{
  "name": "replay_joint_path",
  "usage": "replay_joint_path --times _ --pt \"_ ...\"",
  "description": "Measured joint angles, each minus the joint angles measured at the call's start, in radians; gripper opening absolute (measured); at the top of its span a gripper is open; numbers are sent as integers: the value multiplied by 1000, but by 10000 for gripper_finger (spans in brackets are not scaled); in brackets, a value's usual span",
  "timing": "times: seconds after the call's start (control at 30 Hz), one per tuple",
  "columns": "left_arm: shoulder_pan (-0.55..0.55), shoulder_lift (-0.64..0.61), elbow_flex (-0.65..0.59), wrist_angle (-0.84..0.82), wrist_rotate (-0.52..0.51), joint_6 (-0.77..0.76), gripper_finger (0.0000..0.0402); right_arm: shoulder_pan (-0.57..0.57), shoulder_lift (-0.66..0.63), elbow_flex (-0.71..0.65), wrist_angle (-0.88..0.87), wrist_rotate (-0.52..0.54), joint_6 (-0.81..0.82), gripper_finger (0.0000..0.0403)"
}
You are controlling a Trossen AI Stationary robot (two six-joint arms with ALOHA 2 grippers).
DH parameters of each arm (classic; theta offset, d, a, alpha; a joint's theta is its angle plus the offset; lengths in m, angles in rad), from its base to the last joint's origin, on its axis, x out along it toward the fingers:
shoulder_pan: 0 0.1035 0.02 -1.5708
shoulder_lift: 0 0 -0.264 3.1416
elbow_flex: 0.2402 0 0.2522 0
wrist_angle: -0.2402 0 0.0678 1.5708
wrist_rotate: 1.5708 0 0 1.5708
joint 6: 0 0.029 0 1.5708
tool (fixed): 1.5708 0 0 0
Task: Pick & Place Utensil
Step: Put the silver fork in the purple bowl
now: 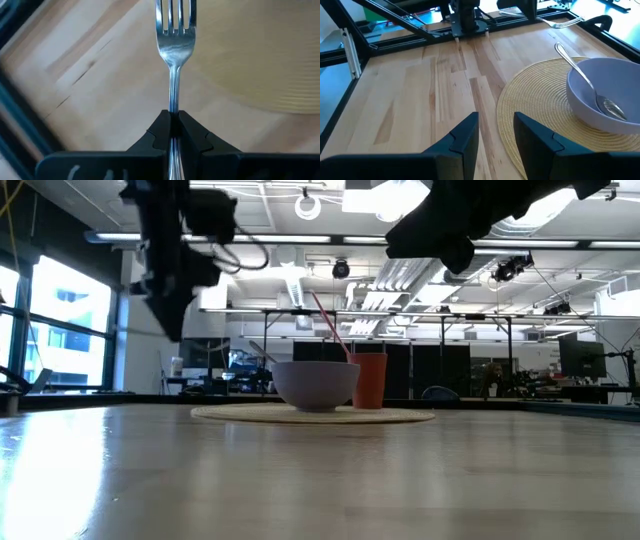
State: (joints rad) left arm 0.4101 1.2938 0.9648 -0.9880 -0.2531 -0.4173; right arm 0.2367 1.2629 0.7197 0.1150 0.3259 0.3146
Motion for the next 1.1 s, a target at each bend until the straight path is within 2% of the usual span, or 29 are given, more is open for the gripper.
replay_joint_path --times 0.2,0.37,0.5,0.63,0.83,1.1 --pt "-66 53 192 -67 44 37 8 0 0 0 1 0 0 116" --pt "-73 139 345 -137 71 83 8 0 0 0 1 0 0 116" --pt "-72 226 431 -142 132 173 8 0 0 0 1 0 0 116" --pt "-71 318 504 -142 169 229 8 0 0 0 0 0 0 116" --pt "-70 456 590 -88 116 292 8 0 0 0 -2 -2 0 116" --pt "-58 570 639 -52 160 369 14 0 0 0 -11 -17 0 116"
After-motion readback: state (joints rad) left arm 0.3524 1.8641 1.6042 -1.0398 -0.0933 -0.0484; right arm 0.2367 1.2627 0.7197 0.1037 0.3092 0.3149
